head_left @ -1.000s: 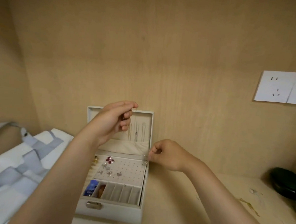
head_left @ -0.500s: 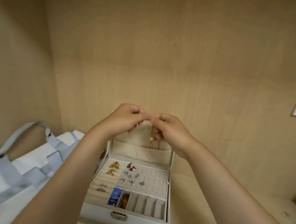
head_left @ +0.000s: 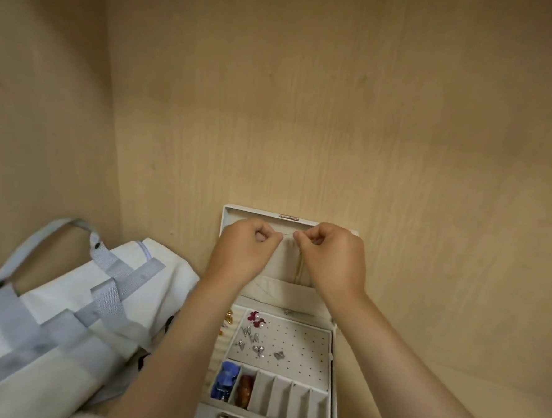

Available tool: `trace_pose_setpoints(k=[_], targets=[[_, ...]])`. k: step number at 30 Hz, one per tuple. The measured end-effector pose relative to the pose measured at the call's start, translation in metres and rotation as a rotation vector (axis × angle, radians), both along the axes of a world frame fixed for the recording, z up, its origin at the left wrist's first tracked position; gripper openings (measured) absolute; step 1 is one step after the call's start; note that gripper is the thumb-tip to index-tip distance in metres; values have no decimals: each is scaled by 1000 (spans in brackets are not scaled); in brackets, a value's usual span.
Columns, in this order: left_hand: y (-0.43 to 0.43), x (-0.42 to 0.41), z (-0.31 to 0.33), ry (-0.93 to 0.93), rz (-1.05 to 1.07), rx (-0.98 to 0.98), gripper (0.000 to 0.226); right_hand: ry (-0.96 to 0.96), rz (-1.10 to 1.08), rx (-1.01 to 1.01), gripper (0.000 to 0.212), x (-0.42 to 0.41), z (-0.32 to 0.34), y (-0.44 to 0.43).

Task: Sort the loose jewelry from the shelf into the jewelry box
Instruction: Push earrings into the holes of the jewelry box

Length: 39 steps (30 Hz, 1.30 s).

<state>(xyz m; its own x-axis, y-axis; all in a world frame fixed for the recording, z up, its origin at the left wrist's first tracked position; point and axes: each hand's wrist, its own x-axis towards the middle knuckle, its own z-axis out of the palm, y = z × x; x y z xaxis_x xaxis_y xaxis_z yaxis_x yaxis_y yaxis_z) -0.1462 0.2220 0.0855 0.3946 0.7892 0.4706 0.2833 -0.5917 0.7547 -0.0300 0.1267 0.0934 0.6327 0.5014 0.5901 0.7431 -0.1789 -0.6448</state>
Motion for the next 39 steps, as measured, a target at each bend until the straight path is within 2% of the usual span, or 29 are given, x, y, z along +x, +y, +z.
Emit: trace_pose_setpoints(k=[5,10,16,19,23,27,30,34,39], targets=[[0,15,-13,-40,123,-20,28,-13,-189,-40,24,-4,-14,9],[2,20,-19,-30,166,-55,37,48,-188,-13,21,-6,-12,13],[-2,9,-29,84,91,-124,43,42,-183,-161,19,-10,-21,2],[-6,2,-29,112,10,-188,42,105,-76,-264,23,-10,-27,-2],[-17,-12,-24,58,-201,-333,32,349,247,-321,35,-15,-33,-9],[-26,-24,-22,53,-289,-288,29,655,462,-249,38,-27,-30,-20],[-24,-31,-21,113,-316,-249,29,806,599,-298,38,-31,-28,-25],[-18,-37,-19,139,-292,-220,24,714,686,-366,27,-26,-27,-32],[-20,-28,-31,109,-247,-306,11,457,572,-412,13,-14,-22,-34]])
